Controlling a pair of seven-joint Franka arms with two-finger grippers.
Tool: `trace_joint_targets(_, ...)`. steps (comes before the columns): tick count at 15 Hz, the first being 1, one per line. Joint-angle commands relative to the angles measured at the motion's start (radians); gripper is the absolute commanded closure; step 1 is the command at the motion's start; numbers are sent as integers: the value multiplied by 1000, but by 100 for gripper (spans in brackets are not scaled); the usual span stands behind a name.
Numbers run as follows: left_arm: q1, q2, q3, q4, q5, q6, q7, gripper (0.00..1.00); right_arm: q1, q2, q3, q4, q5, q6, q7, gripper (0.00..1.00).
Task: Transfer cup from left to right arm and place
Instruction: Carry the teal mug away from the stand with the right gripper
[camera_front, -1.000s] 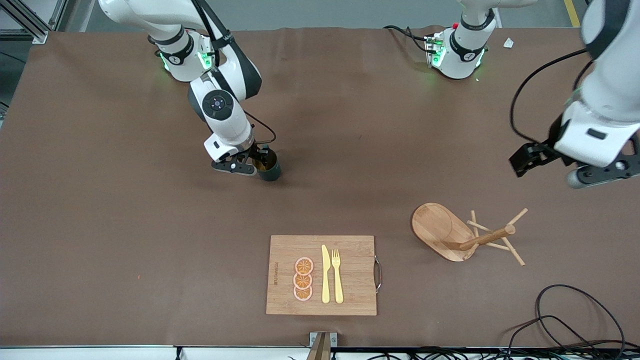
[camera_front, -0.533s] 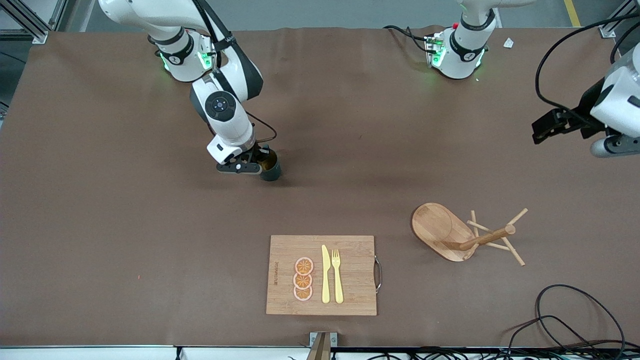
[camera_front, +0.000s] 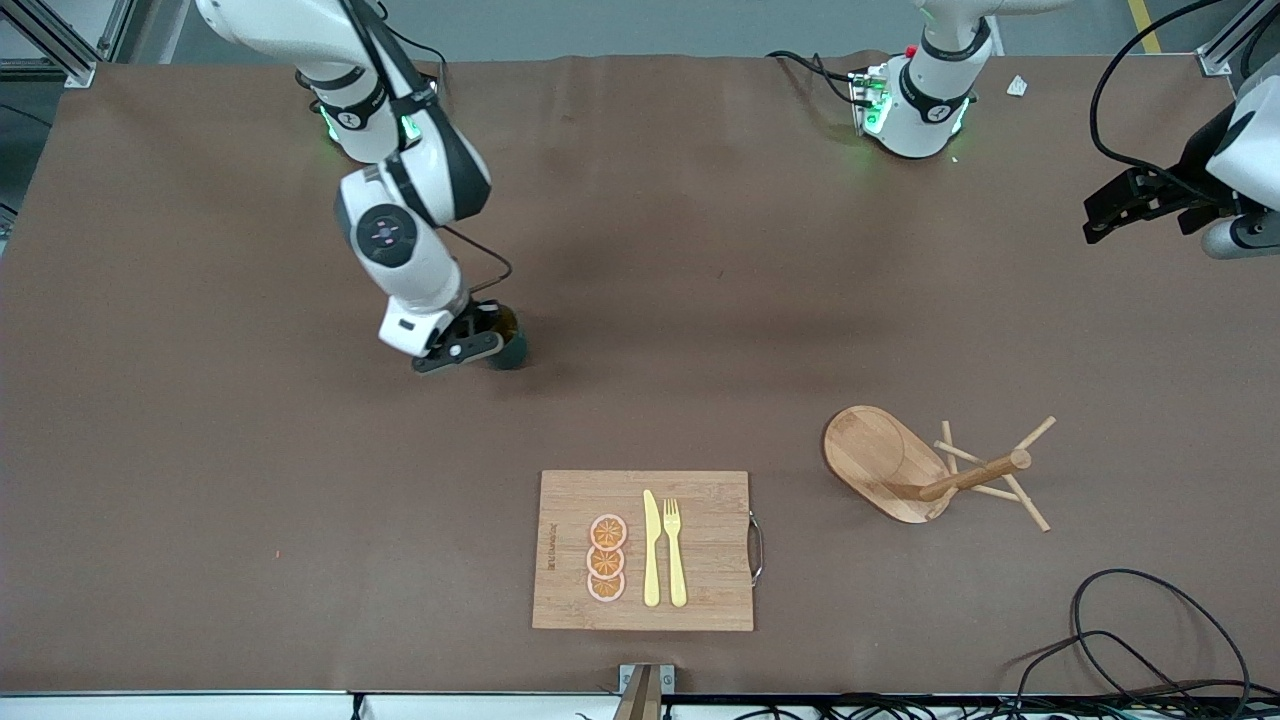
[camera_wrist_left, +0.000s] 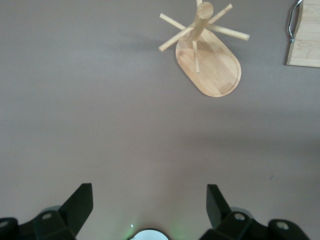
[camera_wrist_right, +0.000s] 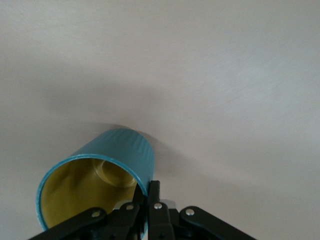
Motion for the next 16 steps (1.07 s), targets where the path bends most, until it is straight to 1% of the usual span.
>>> trace_joint_targets(1,-4,-27,3,-32,-22,21,25,0,-118,-55,12,-18,-5,-35,-264,98)
trace_joint_targets(7,-7,-56,-2,-42,-33,15,15,0,-376,-63,10,-26,-9,-26,-870,98)
trace_joint_targets(8,-4,-68,-2,-61,-33,15,16,0,-408,-60,10,-26,-11,-23,-948,98)
trace_joint_targets(10,-3,-85,-2,-79,-33,17,16,0,-465,-55,10,-28,-11,-4,-1071,98)
trace_joint_targets(13,-3,-90,-2,-90,-31,21,18,0,-503,-52,10,-43,-15,54,-1216,98)
trace_joint_targets(16,-1,-90,6,-84,-28,29,18,0,-525,-40,10,-51,-67,88,-1279,98)
